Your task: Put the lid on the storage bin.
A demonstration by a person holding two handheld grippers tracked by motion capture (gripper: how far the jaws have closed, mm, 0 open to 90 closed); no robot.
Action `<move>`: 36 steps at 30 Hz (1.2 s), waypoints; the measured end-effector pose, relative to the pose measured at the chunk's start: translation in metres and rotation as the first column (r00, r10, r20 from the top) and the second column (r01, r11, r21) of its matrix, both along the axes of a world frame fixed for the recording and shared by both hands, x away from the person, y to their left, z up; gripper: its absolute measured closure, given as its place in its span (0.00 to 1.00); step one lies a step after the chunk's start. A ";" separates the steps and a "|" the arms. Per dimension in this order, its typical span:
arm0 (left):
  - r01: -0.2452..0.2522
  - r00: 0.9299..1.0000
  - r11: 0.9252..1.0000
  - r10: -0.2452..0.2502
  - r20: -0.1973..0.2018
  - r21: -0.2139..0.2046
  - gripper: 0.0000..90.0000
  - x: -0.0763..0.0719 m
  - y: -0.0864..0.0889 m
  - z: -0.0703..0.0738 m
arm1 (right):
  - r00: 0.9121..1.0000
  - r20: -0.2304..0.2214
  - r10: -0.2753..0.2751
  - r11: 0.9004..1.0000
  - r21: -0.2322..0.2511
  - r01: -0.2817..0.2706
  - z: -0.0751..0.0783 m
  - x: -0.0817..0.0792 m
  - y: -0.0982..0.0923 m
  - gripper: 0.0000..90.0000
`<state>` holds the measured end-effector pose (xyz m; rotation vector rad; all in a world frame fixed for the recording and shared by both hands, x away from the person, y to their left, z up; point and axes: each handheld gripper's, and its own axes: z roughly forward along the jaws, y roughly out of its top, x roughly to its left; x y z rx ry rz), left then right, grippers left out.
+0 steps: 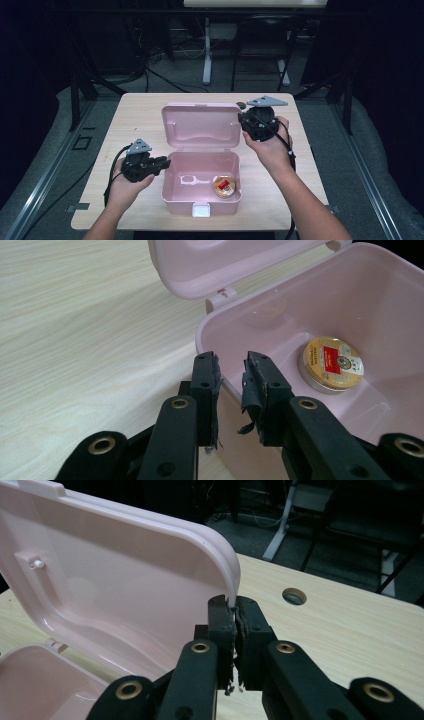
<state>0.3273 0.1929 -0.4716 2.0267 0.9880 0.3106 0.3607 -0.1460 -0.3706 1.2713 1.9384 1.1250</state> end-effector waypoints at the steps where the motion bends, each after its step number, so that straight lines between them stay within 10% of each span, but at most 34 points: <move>1: 0.001 1.000 1.000 -0.001 0.000 0.000 0.83 0.000 0.000 0.000 | 1.000 0.012 0.002 1.000 -0.003 -0.002 -0.001 -0.003 0.000 0.96; 13: 0.012 1.000 1.000 -0.012 0.004 -0.016 0.80 0.001 0.000 0.002 | 0.996 0.093 0.007 1.000 0.006 -0.008 -0.008 -0.029 -0.001 0.96; 36: 0.023 0.989 0.998 -0.014 0.146 -0.066 0.72 -0.009 0.007 0.034 | 0.981 0.192 -0.002 0.999 0.036 -0.005 -0.025 -0.069 0.000 0.96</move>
